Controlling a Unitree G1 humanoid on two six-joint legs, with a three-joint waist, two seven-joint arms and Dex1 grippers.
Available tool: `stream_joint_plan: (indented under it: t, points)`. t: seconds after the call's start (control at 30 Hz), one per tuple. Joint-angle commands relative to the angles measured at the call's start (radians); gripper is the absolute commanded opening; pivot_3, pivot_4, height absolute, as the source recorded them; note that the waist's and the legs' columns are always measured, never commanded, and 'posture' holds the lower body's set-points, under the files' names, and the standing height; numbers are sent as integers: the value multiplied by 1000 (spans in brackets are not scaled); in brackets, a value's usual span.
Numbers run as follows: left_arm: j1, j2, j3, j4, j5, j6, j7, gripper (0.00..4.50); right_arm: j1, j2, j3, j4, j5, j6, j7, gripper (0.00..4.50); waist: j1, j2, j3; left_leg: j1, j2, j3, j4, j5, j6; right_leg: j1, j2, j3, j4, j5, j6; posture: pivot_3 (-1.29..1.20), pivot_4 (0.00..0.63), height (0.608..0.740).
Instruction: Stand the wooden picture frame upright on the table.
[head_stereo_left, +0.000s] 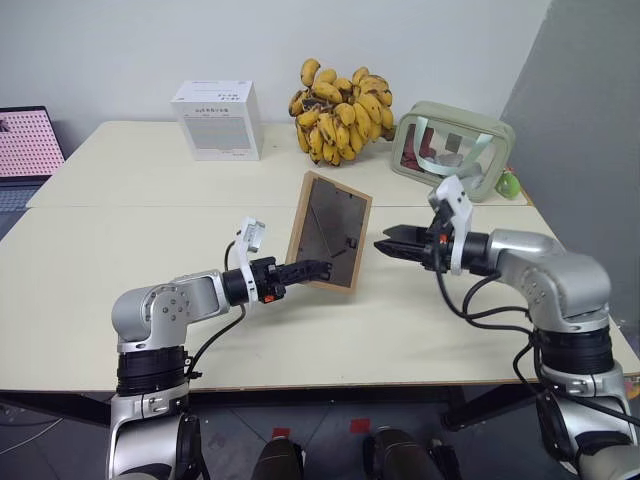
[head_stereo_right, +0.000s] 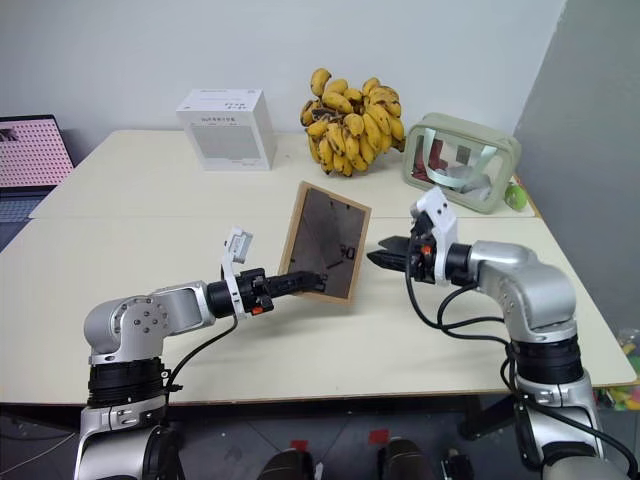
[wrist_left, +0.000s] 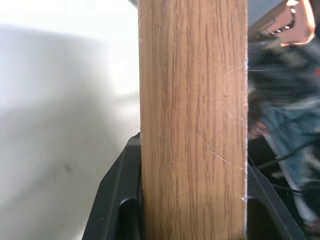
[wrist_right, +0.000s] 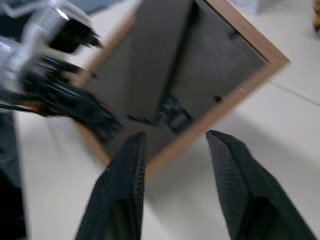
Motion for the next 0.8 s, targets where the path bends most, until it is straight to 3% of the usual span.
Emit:
stream_joint_plan:
  t: [0.03, 0.27, 0.43, 0.6, 0.8]
  points:
    - [-11, -74, 66, -86, -67, -46, 84, 1281, -60, 11, -48, 1, 104, 82, -15, 3011, 1, 0, 0, 0, 0, 0, 0, 0, 0, 0, 0, 0, 0, 0, 0, 0, 150, 740]
    - [39, -128, 47, -160, -130, -31, 144, 1281, -143, 43, 41, 180, 49, -45, -46, 4463, 0, 0, 0, -3, -1, 2, 0, 0, 0, 0, -1, 1, -5, 1, 1, 0, 150, 740]
    - [78, -144, 20, -200, -163, -31, 181, 1281, -224, 116, 136, 315, -13, -185, -33, 4463, -11, 0, 0, -3, 0, 2, -1, 0, 0, -1, 0, 1, -4, 1, 1, 0, 150, 740]
    - [95, -145, 14, -207, -173, -41, 212, 1281, -252, 175, 197, 257, 40, -198, 38, 4463, -9, 0, 0, -3, 0, 1, -1, 0, 0, -1, 0, 0, -4, 1, 1, 0, 150, 740]
    - [109, -138, 29, -221, -203, -44, 239, 1281, -203, 128, 191, 153, 132, -138, 147, 4463, -3, 0, 0, -4, 0, 1, -1, 0, 0, -1, 0, 0, -5, 1, 1, 0, 150, 740]
